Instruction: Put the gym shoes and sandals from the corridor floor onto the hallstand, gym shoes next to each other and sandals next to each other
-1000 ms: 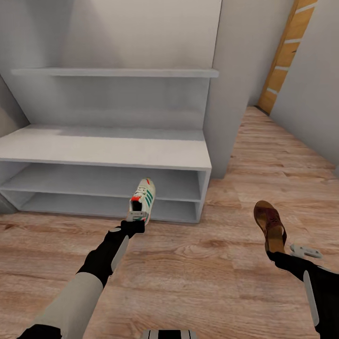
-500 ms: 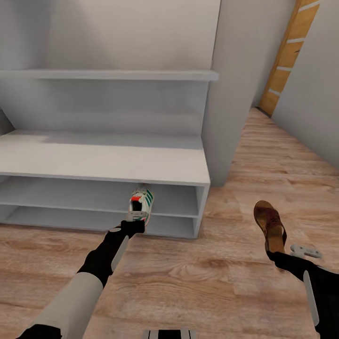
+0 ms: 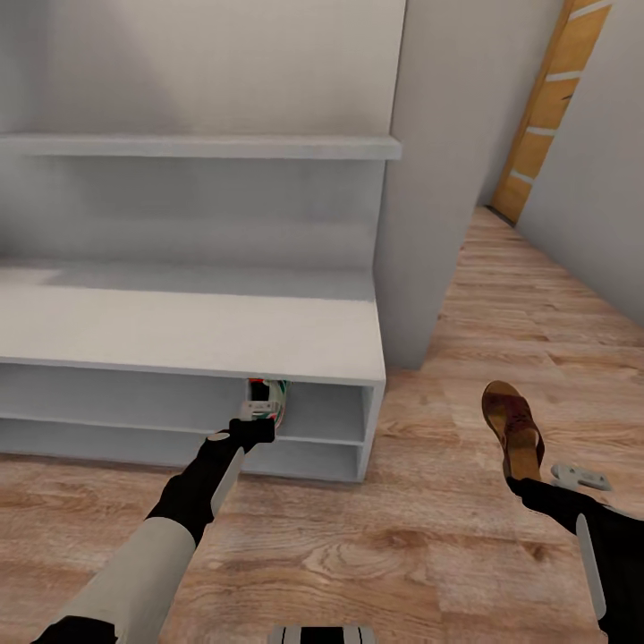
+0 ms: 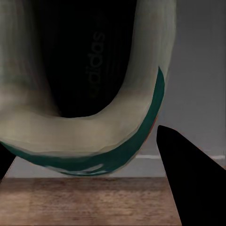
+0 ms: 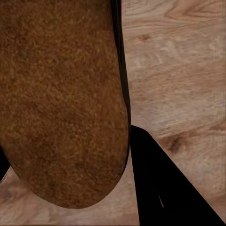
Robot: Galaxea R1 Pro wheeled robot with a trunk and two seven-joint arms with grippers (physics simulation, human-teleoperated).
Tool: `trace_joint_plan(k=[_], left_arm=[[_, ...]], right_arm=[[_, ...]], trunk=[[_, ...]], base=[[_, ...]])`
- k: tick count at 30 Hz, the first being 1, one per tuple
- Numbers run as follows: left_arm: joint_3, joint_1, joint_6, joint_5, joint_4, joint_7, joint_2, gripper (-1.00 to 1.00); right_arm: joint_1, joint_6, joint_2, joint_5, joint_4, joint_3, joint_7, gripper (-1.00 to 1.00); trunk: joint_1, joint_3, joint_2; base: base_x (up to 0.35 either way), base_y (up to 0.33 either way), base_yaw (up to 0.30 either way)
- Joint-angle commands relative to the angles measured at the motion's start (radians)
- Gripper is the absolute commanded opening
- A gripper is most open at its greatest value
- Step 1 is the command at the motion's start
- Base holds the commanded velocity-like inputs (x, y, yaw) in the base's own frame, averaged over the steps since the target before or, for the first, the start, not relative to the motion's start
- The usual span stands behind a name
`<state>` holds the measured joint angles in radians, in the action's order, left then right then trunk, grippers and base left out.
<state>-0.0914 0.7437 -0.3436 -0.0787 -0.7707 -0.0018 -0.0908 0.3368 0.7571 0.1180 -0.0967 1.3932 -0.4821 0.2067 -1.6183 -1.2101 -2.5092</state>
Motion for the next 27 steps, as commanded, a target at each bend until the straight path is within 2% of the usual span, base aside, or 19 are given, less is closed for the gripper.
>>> trace_joint_plan(k=[1,11,19,27], left_arm=[[-0.001,0.0,-0.005,-0.007,-0.002,0.001,0.0,-1.0],[-0.001,0.0,-0.005,-0.007,-0.002,0.0,0.0,-1.0],[-0.001,0.0,-0.005,-0.007,-0.001,0.001,0.0,-1.0],[-0.001,0.0,-0.005,-0.007,-0.001,0.001,0.0,-1.0]], right_arm=[[0.001,0.006,-0.001,-0.006,0.001,-0.001,0.007,-1.0],[0.001,0.007,-0.001,-0.006,0.001,0.0,0.007,-1.0],[0.001,0.007,-0.001,-0.006,0.001,0.0,0.007,-1.0],[0.001,0.007,-0.001,-0.007,0.001,-0.001,0.007,-1.0]], trunk=[[0.0,-0.001,0.0],[0.0,-0.001,0.0],[0.0,-0.001,0.0],[0.0,-0.001,0.0]], base=[[0.148,-0.007,0.0],[0.031,-0.001,0.0],[0.248,0.0,0.0],[0.03,0.0,0.0]])
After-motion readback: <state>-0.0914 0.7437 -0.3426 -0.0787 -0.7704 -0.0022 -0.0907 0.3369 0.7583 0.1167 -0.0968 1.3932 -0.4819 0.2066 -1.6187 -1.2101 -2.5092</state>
